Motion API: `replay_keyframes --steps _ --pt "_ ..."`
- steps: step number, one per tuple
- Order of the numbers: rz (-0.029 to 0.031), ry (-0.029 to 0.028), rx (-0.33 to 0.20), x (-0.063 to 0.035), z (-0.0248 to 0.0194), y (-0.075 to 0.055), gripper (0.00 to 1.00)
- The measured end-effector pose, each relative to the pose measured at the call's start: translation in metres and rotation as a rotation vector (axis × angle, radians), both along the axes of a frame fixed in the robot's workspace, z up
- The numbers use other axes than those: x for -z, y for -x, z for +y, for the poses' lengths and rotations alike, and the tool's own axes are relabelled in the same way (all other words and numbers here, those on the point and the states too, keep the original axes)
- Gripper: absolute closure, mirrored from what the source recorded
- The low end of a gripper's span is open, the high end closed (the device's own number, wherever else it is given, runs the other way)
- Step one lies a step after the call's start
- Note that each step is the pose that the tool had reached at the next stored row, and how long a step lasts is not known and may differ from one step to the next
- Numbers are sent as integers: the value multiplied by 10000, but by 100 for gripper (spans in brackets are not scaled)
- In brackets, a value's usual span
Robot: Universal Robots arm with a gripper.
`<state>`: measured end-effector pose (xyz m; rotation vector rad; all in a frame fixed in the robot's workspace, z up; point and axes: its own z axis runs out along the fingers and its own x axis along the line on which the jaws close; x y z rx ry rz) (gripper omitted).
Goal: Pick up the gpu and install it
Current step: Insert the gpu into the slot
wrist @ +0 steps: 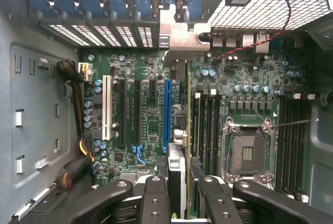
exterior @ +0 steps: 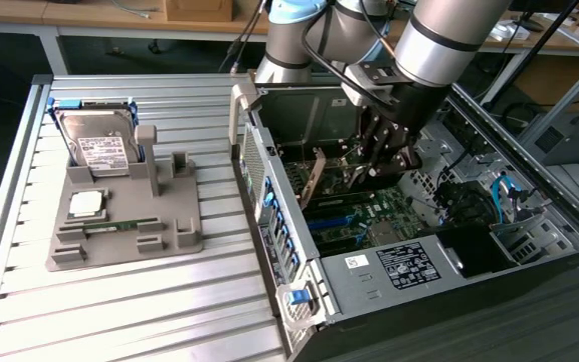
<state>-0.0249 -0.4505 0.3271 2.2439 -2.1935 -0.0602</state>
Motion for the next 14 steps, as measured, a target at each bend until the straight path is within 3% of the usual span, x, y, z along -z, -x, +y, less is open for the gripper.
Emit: replay_keyframes --steps 14 --pt "0 0 0 51 -43 12 73"
